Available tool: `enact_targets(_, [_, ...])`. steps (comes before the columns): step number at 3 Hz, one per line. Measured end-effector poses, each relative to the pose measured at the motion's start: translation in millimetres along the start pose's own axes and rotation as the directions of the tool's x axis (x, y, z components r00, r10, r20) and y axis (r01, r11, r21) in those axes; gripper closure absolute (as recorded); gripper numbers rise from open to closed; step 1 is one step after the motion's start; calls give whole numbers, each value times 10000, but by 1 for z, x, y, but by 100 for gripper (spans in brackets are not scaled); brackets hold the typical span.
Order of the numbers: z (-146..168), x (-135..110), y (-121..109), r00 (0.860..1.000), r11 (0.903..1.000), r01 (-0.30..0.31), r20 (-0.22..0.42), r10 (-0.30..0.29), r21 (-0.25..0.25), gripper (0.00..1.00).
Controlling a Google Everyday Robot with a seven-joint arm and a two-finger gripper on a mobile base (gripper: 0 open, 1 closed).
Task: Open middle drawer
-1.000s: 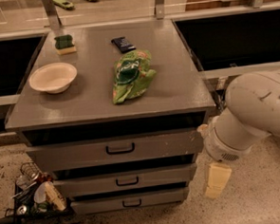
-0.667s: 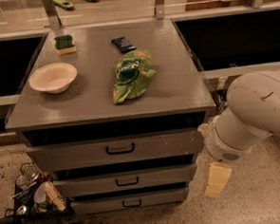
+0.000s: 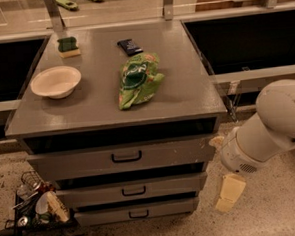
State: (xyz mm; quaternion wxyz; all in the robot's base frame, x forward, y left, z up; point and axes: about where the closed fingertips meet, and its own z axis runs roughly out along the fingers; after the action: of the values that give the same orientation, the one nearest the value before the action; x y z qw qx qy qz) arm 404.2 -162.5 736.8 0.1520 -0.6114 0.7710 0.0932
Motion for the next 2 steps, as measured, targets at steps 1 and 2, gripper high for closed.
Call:
enact_targets(1, [23,0,6,9983,9976,-213,524,247,-655,0])
enact_targets(2, [52,1,12,9973,9934,-241,660,317,-1125,0])
